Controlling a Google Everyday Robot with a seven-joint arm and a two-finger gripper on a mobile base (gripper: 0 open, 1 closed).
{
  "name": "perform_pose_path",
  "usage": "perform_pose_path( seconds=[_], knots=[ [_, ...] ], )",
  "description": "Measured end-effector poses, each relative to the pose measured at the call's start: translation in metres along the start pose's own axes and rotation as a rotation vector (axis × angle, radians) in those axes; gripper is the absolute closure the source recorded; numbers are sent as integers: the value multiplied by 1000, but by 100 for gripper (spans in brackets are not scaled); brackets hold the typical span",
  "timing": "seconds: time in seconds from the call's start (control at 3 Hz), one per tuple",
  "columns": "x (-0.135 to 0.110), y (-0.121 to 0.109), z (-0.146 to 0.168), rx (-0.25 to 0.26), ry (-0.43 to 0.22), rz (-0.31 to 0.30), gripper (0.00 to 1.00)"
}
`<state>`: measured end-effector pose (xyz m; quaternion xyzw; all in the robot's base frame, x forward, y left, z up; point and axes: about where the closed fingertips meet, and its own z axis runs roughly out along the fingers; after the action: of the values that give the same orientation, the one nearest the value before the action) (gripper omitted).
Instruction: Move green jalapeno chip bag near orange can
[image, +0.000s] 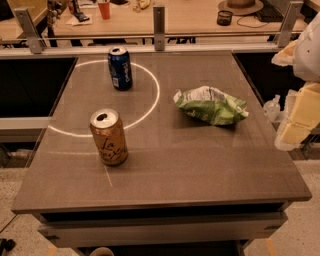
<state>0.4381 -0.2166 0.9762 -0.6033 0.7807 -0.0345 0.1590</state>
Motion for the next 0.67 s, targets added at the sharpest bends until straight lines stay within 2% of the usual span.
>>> perform_pose_path(
  seconds=[0.33,0.67],
  knots=[
    [-2,-3,-2,20,-6,-4,0],
    [-5,-20,-1,58,-67,-4,0]
  ],
)
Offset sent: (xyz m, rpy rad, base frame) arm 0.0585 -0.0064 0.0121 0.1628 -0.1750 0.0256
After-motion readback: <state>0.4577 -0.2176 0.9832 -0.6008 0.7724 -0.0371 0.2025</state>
